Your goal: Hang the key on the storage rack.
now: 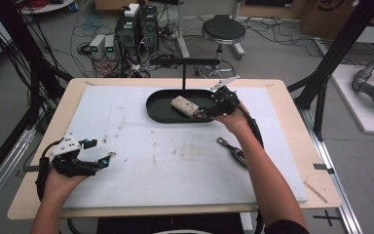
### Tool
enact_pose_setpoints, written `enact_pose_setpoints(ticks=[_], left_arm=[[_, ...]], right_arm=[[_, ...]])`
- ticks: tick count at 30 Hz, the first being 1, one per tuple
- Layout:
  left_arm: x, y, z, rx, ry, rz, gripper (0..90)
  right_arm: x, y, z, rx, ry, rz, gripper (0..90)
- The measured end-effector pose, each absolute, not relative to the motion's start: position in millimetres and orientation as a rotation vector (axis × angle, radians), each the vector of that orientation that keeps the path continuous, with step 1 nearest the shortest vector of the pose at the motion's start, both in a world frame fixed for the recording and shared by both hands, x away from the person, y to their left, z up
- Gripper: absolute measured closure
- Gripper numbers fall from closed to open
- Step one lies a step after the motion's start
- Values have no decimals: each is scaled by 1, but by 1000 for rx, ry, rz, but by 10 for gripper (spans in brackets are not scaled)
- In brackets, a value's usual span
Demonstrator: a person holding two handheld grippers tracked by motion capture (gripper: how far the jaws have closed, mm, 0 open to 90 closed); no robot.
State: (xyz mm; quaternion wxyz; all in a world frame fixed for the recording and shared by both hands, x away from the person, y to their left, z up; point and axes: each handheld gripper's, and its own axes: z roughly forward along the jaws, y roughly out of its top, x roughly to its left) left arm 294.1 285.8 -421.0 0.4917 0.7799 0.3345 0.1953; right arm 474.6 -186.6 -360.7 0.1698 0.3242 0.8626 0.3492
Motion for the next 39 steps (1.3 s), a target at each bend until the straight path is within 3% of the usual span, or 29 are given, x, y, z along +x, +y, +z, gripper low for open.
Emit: enact_pose_setpoints(ticks=[9, 24, 39], left_arm=[[305, 272, -419, 1894, 774, 458, 170], [320, 256, -419, 1883, 724, 425, 170], [321, 245, -419, 1898, 703, 414, 170]], right_arm=[[431, -217, -349, 892, 2424, 1048, 222], [368, -275, -385, 960, 2319, 1159, 218], [355, -298, -399, 1017, 2238, 1223, 204]])
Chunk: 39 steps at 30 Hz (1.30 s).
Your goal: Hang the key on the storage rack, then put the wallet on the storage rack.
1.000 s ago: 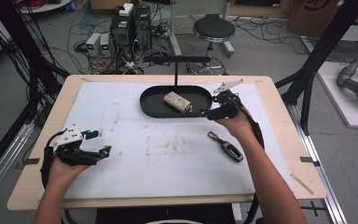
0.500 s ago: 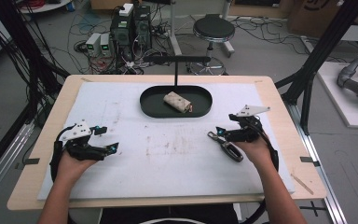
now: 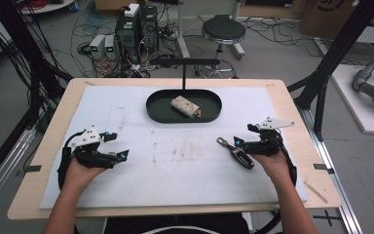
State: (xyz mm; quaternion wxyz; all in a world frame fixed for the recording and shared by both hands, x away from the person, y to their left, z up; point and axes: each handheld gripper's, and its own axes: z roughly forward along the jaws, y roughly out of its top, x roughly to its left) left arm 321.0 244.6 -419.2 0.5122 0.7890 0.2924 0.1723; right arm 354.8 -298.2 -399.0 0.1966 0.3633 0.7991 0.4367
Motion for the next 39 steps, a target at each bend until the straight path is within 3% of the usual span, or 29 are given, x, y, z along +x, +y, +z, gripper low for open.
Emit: enact_pose_setpoints(ticks=[25, 39], left_arm=[[318, 250, -416, 1894, 717, 435, 170], [318, 248, -419, 1902, 718, 428, 170]], right_arm=[[358, -278, -421, 1021, 2371, 1089, 212], [375, -265, -445, 1069, 2467, 951, 475]])
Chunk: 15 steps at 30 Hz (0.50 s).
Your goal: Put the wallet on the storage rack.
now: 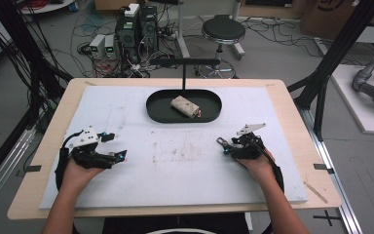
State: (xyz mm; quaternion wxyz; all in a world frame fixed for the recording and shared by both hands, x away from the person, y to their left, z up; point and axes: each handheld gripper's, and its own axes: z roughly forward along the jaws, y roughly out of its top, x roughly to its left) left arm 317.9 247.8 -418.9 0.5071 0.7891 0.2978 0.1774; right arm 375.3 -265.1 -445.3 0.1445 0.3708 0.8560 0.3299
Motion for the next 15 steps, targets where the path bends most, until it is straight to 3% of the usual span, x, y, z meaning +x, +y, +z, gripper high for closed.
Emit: enact_pose_setpoints(ticks=[5, 9, 15], left_arm=[[317, 246, -420, 1914, 718, 429, 170], [317, 245, -419, 1919, 712, 430, 170], [316, 247, -418, 1914, 714, 437, 170]], right_arm=[[376, -266, -446, 1068, 2451, 953, 543], [370, -261, -446, 997, 2464, 951, 705], [364, -257, -444, 961, 2463, 916, 813]])
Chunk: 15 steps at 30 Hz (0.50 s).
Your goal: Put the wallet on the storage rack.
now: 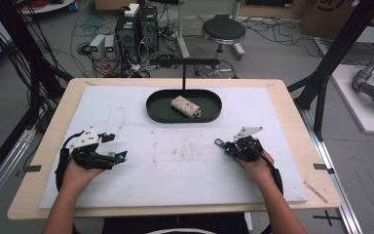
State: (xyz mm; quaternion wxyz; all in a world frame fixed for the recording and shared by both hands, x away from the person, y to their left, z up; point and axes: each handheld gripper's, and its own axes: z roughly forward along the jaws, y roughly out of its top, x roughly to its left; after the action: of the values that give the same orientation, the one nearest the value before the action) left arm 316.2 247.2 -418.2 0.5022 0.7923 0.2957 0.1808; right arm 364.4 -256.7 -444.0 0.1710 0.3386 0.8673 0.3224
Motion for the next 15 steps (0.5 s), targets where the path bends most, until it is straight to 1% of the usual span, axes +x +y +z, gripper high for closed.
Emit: enact_pose_setpoints(ticks=[9, 15], left_arm=[[315, 248, -417, 1908, 713, 437, 170], [316, 250, -418, 1910, 720, 436, 170]], right_arm=[[364, -261, -441, 1003, 2439, 958, 848], [362, -273, -430, 1036, 2360, 1088, 859]])
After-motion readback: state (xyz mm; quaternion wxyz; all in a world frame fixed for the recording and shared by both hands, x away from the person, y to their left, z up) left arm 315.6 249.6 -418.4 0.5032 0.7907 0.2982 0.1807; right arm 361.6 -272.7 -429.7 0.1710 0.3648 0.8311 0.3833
